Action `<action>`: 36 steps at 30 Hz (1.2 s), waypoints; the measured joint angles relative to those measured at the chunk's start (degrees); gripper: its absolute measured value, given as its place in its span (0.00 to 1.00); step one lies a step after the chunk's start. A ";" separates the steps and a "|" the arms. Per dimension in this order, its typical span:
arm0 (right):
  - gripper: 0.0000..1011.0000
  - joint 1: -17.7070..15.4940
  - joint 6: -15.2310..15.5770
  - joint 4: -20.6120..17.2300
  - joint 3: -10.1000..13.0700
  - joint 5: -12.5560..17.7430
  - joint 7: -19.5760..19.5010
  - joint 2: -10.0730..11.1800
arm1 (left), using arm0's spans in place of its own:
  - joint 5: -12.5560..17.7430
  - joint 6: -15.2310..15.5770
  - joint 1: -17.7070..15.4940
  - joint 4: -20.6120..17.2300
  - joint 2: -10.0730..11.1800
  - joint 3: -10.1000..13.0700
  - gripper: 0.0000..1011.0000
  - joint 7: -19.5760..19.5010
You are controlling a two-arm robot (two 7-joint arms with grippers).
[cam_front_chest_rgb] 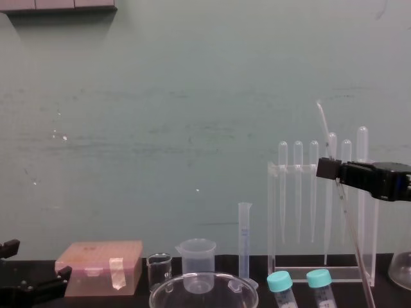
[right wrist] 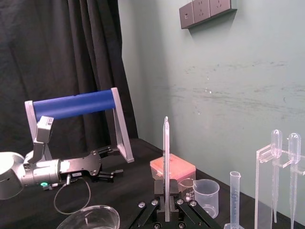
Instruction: Hold the thermometer with one hand and immerse one end into the beaker, then reinsert it into the test tube rack.
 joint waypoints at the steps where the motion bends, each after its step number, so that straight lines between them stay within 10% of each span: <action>1: 0.05 0.03 -0.08 0.04 0.04 -0.19 -0.04 -0.09 | 0.00 0.00 0.00 0.00 0.00 0.00 1.00 0.00; 14: 0.09 0.05 -0.22 0.10 0.14 -0.41 -0.20 -0.15 | 0.00 0.00 0.00 0.00 0.00 0.00 1.00 0.00; 36: 0.79 -0.09 -0.11 -0.10 0.19 -0.39 -0.44 -0.05 | 0.00 0.00 0.00 0.00 0.00 0.00 1.00 0.00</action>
